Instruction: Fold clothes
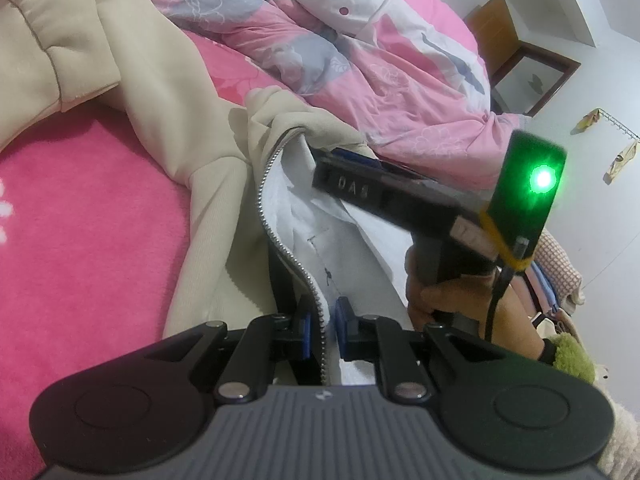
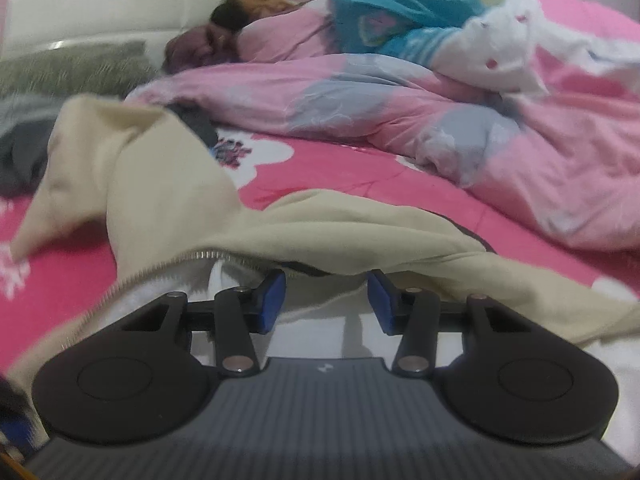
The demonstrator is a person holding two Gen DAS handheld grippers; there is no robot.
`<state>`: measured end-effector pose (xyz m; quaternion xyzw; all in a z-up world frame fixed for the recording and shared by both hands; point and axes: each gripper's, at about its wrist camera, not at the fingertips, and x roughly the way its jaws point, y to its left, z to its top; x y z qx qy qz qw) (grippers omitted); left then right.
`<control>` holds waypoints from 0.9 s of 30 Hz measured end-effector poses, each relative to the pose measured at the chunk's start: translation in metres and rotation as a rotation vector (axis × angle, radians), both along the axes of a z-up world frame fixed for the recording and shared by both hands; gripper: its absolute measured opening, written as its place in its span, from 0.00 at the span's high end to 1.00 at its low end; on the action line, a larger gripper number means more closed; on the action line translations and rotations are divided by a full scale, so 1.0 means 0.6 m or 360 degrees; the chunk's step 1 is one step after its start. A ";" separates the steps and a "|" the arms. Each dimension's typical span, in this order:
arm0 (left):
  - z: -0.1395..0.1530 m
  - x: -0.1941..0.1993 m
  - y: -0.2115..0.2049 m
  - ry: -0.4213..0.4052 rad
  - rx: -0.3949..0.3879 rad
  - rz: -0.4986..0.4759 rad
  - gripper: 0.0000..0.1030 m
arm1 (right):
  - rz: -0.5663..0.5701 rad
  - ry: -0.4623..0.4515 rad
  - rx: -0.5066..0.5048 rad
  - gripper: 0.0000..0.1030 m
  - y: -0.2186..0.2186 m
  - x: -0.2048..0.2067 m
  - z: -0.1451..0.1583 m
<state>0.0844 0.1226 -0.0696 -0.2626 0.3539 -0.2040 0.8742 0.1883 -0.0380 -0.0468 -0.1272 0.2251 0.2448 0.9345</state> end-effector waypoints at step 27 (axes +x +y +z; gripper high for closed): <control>-0.002 -0.006 -0.009 -0.0024 0.0042 0.0002 0.87 | -0.0157 -0.0535 -0.0568 1.00 -0.020 -0.081 0.074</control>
